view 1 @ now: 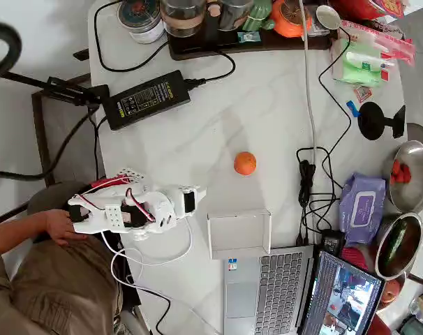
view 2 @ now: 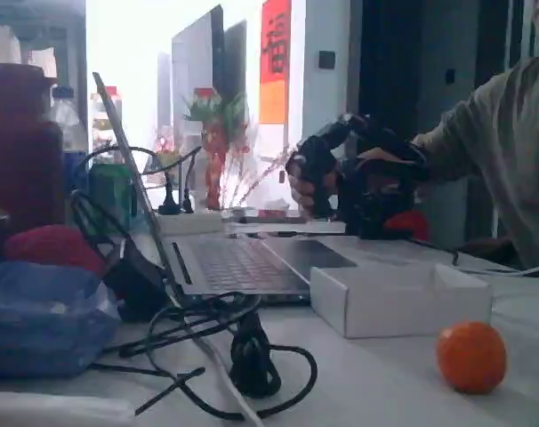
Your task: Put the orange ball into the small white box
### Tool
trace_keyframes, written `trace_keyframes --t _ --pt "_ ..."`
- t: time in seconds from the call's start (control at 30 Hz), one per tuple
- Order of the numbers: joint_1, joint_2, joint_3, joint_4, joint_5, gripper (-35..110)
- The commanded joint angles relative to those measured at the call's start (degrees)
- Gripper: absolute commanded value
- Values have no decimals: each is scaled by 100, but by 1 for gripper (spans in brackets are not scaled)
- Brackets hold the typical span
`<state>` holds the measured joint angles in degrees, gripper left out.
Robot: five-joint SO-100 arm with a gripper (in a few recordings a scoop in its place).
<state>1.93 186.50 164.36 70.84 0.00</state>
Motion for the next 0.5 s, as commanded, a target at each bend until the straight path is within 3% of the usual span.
trace_keyframes --t 0.0,0.47 --pt "105 18 -633 97 70 0" --pt "185 -642 -2426 97 97 1"
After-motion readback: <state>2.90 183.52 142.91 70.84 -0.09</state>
